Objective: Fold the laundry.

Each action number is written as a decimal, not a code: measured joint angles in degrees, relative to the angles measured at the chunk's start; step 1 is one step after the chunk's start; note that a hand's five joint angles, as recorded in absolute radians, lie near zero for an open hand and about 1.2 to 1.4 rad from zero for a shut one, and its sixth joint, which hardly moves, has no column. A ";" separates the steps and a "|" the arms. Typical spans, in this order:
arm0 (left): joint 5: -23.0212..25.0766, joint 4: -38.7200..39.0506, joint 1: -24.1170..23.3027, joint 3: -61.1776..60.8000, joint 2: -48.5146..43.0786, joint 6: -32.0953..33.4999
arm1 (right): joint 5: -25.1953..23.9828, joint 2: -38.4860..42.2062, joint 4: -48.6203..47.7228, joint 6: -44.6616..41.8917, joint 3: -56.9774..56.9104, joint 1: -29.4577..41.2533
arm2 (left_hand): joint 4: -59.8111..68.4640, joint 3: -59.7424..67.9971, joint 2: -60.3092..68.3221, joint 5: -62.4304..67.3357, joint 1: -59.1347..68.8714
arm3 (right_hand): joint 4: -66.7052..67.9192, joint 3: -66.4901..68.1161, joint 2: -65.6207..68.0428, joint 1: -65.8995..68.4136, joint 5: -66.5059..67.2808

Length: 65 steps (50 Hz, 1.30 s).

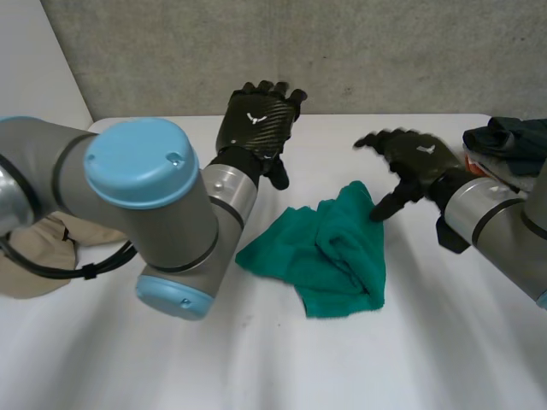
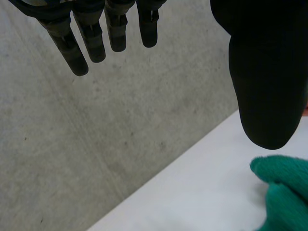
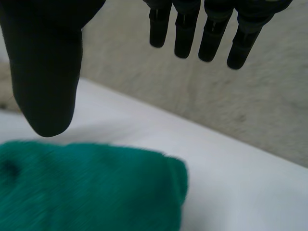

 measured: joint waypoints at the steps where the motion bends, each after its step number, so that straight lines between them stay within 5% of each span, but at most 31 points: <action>1: -0.10 -0.56 0.10 -0.40 0.48 0.00 | -0.04 0.14 1.32 -1.36 -0.37 0.47 | 0.00 0.00 0.00 0.00 0.00 | 1.36 1.17 1.09 1.48 1.42; 12: -4.02 -8.66 2.21 -11.89 9.70 -0.37 | 3.02 5.72 8.45 -22.96 -3.40 9.17 | 0.00 0.00 0.00 0.00 0.00 | 11.02 10.83 10.94 10.75 10.93; 16: -4.93 -8.71 2.72 -16.84 12.06 -0.52 | 4.96 8.72 5.02 -25.44 -3.29 11.25 | 0.00 0.00 -0.02 0.00 0.00 | 15.04 14.92 15.04 14.85 14.83; 20: -5.20 -6.93 2.95 -21.11 13.36 -0.60 | 6.70 11.15 0.52 -26.61 -3.03 12.41 | 0.00 0.00 -0.01 0.00 0.00 | 38.76 39.19 39.99 38.99 38.27; 23: -5.24 -5.32 2.95 -23.13 13.72 -0.62 | 8.56 11.68 -2.73 -26.80 -2.50 12.40 | 0.00 0.00 -0.02 0.00 0.00 | 47.56 46.73 47.06 43.65 46.00; 33: -4.80 -3.01 2.76 -25.43 14.59 -0.60 | 14.66 2.13 -9.76 -27.81 5.48 4.17 | 0.00 0.00 -0.01 0.00 0.00 | 48.18 47.37 47.06 43.65 46.08; 45: 0.92 -4.79 0.99 -22.70 9.81 1.38 | 7.07 -0.65 -4.15 -34.95 15.23 -11.97 | 0.11 0.03 0.00 0.00 0.05 | 48.34 47.37 47.06 43.65 46.08; 53: 1.18 -8.58 -2.52 -15.21 0.91 3.92 | 3.98 0.33 -3.29 -32.98 17.32 -14.64 | 2.43 2.06 1.93 0.22 1.34 | 46.81 46.14 46.09 43.59 45.48; 58: -0.29 -10.01 -4.11 -10.17 -4.30 6.83 | 2.55 -0.54 -3.47 -31.69 18.41 -14.88 | 6.34 5.70 5.88 4.88 6.56 | 30.55 30.11 29.84 29.92 29.97; 65: -2.27 -10.37 -4.52 -4.88 -9.98 10.88 | 0.07 -1.89 -3.56 -30.90 20.02 -15.47 | 13.51 13.17 13.29 12.33 13.66 | 27.40 27.07 27.13 27.54 26.01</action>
